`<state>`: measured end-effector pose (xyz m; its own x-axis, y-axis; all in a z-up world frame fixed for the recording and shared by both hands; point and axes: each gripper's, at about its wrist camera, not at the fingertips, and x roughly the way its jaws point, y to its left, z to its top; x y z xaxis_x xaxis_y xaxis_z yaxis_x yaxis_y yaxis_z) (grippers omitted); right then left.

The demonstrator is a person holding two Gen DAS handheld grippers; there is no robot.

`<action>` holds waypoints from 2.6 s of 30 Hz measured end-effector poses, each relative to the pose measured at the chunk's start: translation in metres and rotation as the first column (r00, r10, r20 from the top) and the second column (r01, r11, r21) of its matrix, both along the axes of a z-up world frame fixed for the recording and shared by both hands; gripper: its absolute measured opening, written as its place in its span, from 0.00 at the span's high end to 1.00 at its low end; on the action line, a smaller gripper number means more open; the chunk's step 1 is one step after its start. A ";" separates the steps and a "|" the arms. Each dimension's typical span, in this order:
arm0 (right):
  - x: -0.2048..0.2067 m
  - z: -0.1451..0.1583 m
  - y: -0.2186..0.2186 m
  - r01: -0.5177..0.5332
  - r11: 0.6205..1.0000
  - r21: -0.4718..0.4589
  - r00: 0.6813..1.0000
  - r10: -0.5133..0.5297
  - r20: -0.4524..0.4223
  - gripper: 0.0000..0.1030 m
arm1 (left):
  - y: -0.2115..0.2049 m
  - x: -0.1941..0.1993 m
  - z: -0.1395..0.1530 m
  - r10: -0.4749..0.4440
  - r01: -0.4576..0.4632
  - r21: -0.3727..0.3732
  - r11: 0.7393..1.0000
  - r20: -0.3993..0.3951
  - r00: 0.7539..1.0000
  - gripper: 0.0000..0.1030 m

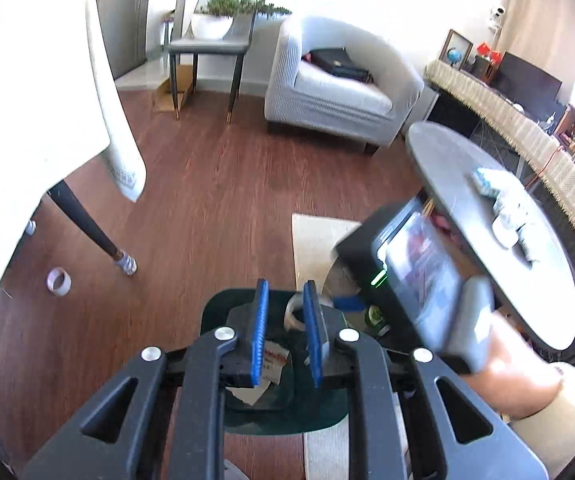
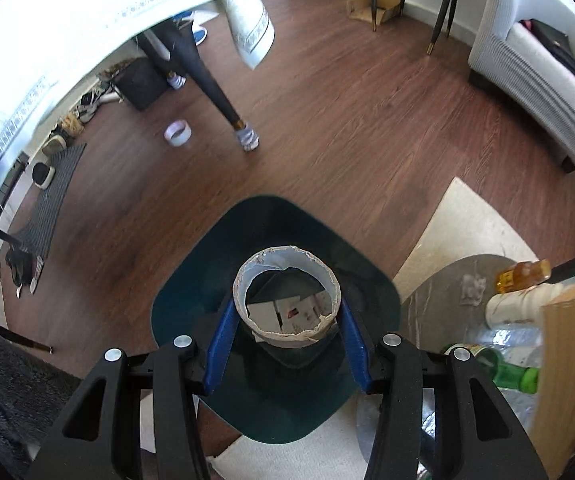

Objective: Collect trash
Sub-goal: 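Lower the tape roll into the bin with the right gripper, then move both open grippers back over the marble table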

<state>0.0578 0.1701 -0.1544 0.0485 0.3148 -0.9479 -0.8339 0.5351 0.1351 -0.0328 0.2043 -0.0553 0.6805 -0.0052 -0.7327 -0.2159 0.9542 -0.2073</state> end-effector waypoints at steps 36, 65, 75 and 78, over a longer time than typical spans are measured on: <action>-0.023 0.021 -0.007 -0.064 0.996 0.067 0.996 0.060 0.061 0.50 | -0.005 -0.005 0.072 0.027 -0.025 -0.012 1.000 0.188 0.982 0.84; 0.024 0.178 -0.232 0.249 0.916 0.315 0.859 -0.359 0.364 0.32 | -0.106 0.043 0.081 -0.156 0.155 0.020 0.988 0.224 0.962 0.46; 0.024 0.175 -0.275 0.297 0.912 0.283 0.822 -0.395 0.410 0.20 | -0.150 0.061 0.066 -0.219 0.215 0.041 0.976 0.182 0.959 0.34; 0.028 0.168 -0.285 0.317 0.910 0.266 0.816 -0.405 0.413 0.19 | -0.158 0.067 0.062 -0.224 0.219 0.044 0.975 0.168 0.960 0.31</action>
<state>0.0863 -0.1151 0.0139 0.5979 0.3486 -0.7218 -0.5761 0.8130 -0.0846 0.0345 0.0459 0.0066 0.7796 -0.1535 -0.6072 0.0382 0.9794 -0.1985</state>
